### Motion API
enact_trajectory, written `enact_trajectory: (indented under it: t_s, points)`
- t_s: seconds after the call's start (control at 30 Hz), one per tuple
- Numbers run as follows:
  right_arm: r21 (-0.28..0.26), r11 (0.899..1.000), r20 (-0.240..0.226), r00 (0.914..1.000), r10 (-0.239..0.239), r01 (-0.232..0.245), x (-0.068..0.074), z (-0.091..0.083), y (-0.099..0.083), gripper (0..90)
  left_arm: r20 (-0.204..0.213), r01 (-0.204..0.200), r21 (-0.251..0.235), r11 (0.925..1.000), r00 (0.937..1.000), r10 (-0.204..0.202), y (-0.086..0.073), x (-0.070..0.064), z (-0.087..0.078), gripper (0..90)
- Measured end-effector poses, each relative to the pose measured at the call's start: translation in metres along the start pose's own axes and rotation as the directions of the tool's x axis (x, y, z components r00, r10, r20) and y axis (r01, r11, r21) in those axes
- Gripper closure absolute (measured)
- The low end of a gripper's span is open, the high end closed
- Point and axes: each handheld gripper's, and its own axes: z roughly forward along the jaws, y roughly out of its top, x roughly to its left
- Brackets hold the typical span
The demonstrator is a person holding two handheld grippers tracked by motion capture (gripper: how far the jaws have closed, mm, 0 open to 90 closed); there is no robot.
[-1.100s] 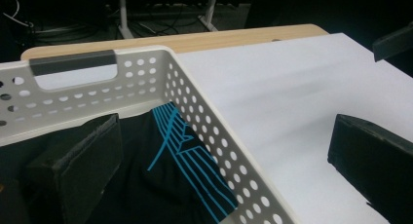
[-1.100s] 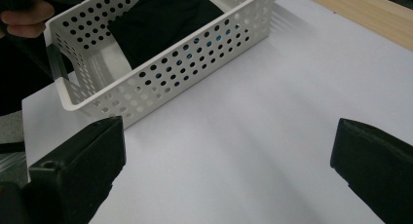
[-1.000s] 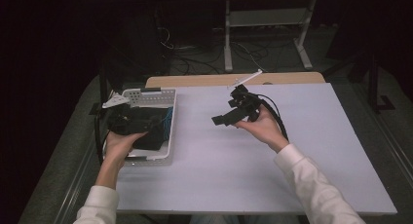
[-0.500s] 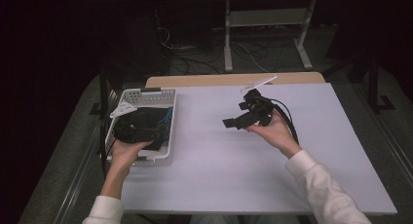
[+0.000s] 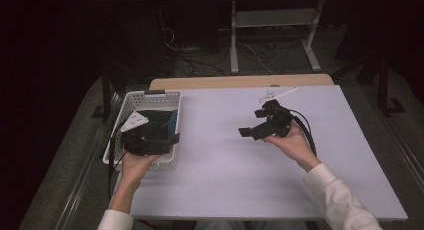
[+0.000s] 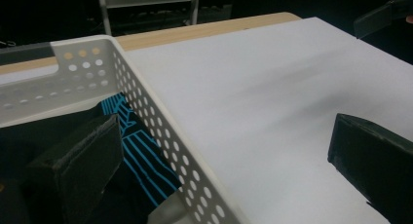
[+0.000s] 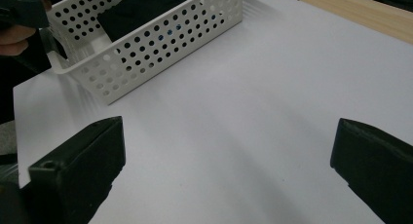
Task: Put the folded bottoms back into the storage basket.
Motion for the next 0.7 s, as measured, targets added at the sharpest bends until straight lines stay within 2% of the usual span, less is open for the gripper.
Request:
enact_trajectory:
  t_s: [0.7]
  points:
    - [-0.041, 0.999, 0.029, 0.9995, 0.012, -0.011, -0.007, -0.021, -0.041, 0.0, 0.034, -0.04, 0.007, 0.9992, 0.9986, 0.04, -0.017, -0.024, 0.002, 0.0]
